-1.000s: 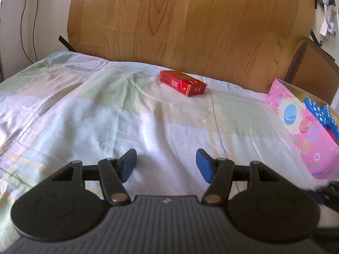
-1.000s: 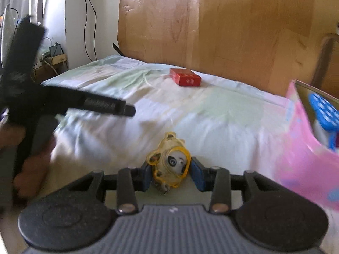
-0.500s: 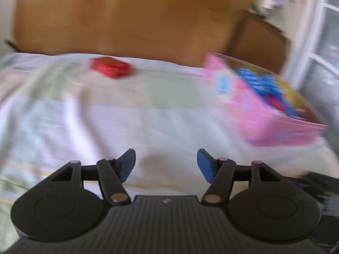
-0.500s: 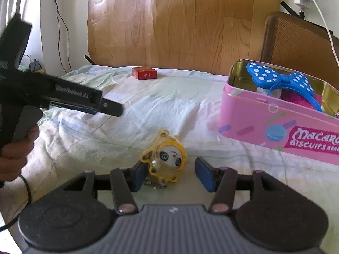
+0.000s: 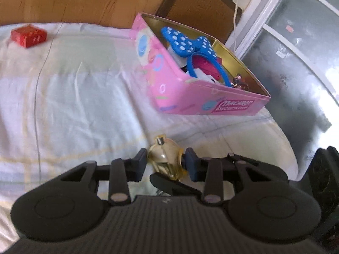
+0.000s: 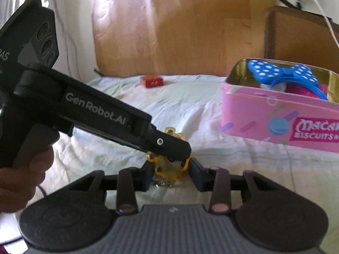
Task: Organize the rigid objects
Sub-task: 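Close the right tool on the gold toy figure while the left tool grips it too, then carry the gold toy figure into the pink tin and open both tools, then withdraw both tools from the tin toward the red cigarette box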
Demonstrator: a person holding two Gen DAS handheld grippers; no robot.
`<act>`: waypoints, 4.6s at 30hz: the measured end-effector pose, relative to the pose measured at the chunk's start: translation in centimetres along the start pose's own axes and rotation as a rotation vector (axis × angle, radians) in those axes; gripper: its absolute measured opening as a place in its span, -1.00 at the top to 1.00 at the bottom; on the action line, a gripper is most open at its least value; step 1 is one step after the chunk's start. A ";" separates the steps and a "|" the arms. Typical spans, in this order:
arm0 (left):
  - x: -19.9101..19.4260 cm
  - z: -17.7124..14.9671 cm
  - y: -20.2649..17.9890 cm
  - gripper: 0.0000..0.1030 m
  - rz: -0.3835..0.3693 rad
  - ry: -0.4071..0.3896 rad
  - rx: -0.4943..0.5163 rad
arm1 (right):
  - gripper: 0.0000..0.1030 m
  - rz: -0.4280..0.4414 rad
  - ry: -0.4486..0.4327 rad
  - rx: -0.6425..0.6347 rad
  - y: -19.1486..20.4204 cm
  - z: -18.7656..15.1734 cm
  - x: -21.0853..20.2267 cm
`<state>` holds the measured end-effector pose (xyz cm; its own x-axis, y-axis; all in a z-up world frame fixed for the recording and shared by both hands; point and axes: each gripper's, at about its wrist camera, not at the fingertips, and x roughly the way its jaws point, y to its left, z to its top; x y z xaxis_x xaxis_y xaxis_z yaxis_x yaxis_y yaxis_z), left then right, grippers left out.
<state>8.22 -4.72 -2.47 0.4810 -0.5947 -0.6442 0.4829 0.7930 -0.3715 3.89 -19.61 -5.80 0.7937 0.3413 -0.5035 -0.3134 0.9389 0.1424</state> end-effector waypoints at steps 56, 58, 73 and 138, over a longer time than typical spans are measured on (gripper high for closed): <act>0.7 4.2 -7.8 -0.21 0.461 -0.257 0.272 | 0.02 -0.263 -0.385 0.347 -10.7 4.7 -6.7; 0.2 3.9 -7.3 -0.21 0.468 -0.262 0.265 | 0.02 -0.243 -0.386 0.338 -9.8 5.1 -6.8; -2.7 2.1 -1.6 -0.22 0.517 -0.283 0.166 | 0.03 -0.185 -0.313 0.218 -3.7 6.3 -4.5; -3.9 1.3 13.8 -0.34 0.675 -0.250 -0.072 | -0.01 -0.077 0.017 0.008 5.0 7.9 12.2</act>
<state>13.93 8.34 -4.20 0.8146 0.0219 -0.5796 -0.0238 0.9997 0.0044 16.17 -10.37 -4.49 0.8065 0.2671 -0.5275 -0.2476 0.9627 0.1089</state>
